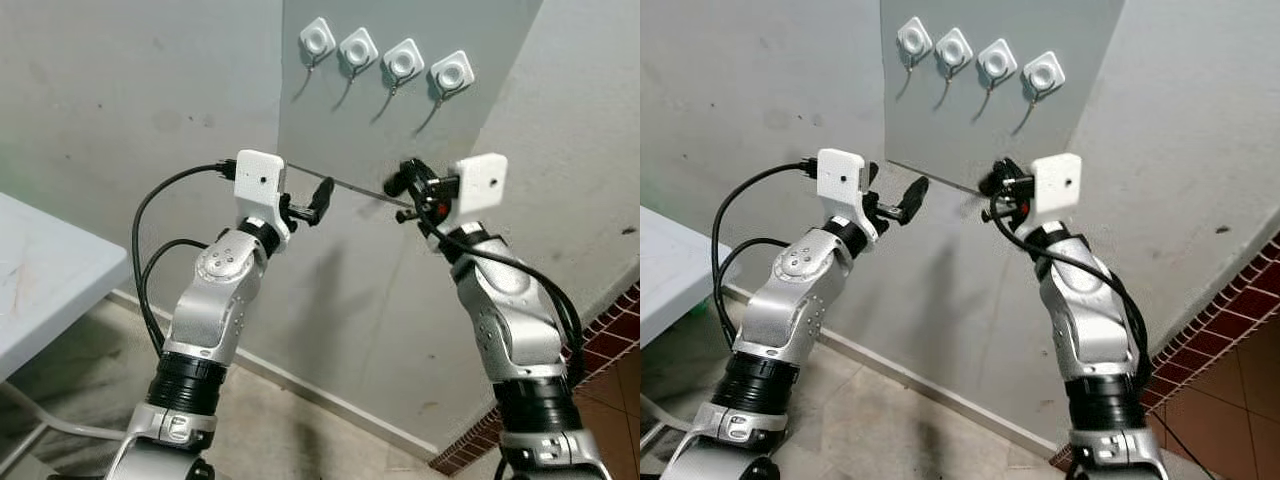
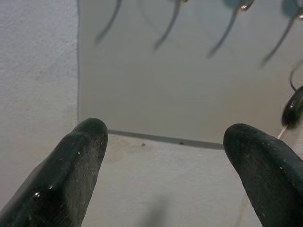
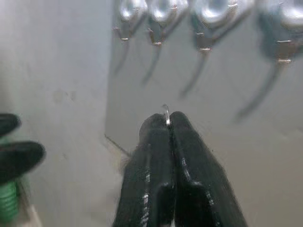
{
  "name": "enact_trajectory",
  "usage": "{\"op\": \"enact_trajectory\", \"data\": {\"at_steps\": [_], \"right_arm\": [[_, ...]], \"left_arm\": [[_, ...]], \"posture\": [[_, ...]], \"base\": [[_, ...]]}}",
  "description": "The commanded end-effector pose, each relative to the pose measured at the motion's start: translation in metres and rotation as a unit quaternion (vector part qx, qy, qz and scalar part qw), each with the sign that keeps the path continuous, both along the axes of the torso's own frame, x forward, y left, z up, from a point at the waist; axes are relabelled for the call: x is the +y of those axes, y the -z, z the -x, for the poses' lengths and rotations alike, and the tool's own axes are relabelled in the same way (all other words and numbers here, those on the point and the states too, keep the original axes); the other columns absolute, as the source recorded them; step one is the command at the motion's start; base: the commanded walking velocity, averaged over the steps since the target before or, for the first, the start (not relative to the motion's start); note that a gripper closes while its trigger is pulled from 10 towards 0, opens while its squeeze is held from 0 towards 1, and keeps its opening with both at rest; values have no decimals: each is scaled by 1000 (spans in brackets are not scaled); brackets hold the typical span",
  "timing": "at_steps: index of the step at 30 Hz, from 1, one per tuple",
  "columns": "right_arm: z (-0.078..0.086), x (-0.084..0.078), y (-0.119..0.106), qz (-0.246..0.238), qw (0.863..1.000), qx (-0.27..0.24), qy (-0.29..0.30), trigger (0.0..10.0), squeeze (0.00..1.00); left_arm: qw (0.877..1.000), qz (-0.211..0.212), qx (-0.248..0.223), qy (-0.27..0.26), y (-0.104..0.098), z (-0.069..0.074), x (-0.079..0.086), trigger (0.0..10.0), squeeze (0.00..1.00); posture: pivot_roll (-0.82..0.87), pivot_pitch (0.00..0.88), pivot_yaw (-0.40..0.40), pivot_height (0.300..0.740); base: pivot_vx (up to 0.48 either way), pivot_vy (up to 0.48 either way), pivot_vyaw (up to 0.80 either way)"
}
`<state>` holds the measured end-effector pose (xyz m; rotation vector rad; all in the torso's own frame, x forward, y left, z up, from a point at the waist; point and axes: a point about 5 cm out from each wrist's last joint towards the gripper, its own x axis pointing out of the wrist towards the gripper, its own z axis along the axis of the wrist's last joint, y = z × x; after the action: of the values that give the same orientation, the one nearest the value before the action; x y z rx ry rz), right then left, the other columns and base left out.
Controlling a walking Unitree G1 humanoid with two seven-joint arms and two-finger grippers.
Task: Hang keys on a hook
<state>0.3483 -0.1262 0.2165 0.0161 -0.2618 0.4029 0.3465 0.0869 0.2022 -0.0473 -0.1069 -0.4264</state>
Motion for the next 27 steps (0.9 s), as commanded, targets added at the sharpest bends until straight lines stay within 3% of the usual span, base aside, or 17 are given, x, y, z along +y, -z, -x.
{"op": "enact_trajectory", "data": {"at_steps": [1, 7, 9, 17, 27], "right_arm": [[-9, -2, -11, -5, 1000, -14, -6, 10000, 0], [-25, -6, -26, -18, 999, -31, -9, 10000, 0], [-28, -9, -33, -51, 998, -35, -14, 10000, 0], [-29, -15, -44, -151, 987, -42, -42, 10000, 0], [-29, -16, -39, -220, 974, -28, -52, 10000, 0]], "left_arm": [[1000, -4, -13, 11, -9, 0, -4, 10000, 0], [1000, -4, -15, 6, -10, 0, 0, 10000, 0], [1000, -4, -13, 3, -9, 0, 1, 10000, 0], [1000, -2, -12, 0, -9, -1, 2, 10000, 0], [1000, 0, -11, -1, -10, -1, 2, 10000, 0]], "posture": [[-47, 0, -78, 724], [-38, 0, -84, 724], [-38, 0, -85, 724], [-40, 0, -86, 724], [-42, 0, -85, 724]], "base": [[0, 0, 0], [0, 0, 0], [0, 0, 0], [0, 0, 0], [0, 0, 0]]}}
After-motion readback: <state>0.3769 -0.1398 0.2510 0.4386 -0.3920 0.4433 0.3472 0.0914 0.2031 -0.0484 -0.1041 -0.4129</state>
